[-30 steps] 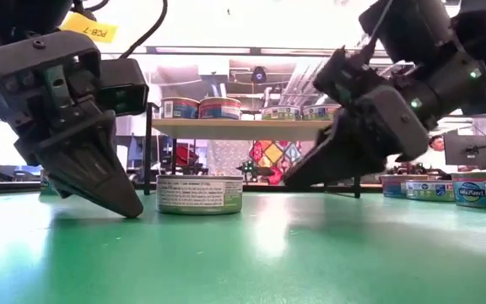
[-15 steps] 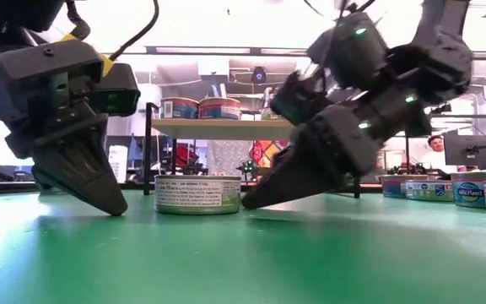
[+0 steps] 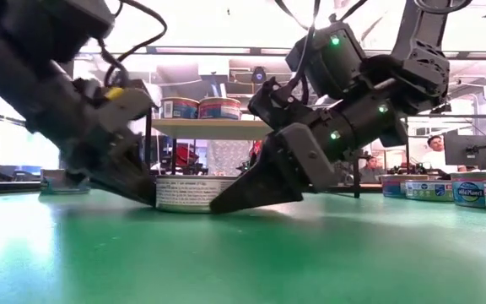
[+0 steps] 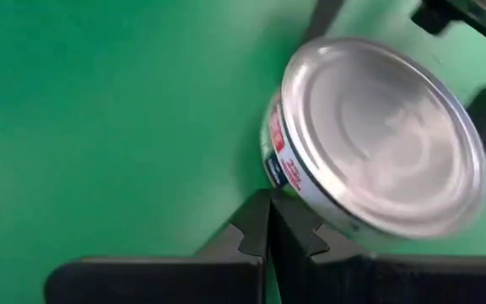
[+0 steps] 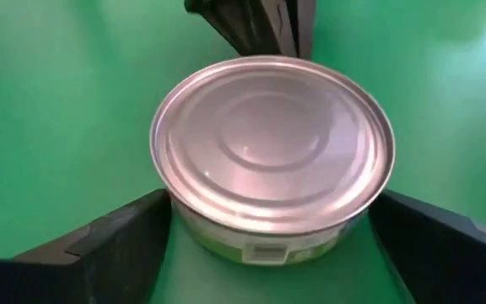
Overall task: Stack canned seafood by type on shelf
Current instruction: Stack the green tuna can on top of the other green tuna can on the shelf
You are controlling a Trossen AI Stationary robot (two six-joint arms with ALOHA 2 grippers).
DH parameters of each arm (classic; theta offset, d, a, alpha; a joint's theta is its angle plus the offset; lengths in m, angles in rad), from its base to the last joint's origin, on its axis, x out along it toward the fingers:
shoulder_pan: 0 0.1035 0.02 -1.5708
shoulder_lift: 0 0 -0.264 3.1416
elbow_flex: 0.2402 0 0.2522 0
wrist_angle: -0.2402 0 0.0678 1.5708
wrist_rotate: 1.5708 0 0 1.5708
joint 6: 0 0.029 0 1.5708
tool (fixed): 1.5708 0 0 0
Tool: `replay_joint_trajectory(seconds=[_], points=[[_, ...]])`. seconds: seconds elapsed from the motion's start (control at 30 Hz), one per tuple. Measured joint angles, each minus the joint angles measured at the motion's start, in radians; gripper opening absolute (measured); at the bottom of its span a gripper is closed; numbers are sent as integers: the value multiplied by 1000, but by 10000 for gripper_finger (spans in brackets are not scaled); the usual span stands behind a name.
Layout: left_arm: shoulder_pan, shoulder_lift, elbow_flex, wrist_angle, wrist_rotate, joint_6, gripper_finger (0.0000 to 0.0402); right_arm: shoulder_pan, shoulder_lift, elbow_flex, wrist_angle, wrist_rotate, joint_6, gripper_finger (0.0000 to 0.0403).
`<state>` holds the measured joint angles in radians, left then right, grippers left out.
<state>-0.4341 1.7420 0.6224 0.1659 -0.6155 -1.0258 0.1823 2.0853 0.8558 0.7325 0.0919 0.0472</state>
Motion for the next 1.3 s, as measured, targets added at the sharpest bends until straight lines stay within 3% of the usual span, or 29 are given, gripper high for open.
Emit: replay_joint_trajectory(seconds=[0.23,0.43,0.77,1.0,1.17,1.3], points=[[51,2,-1,77,-2,110,0,1,0,-1,8,59,-3,393],[53,-2,-1,70,5,110,0,12,0,-2,15,100,19,360],[-32,-78,8,-298,1,-128,0,76,-47,-71,-1,251,87,330],[-78,-107,3,-225,-21,-50,0,141,-277,-182,-108,331,109,327],[-74,-106,32,-32,-23,200,0,169,-537,-154,-381,392,18,326],[17,-160,126,-96,-15,394,0,70,-773,-92,-629,457,-91,320]])
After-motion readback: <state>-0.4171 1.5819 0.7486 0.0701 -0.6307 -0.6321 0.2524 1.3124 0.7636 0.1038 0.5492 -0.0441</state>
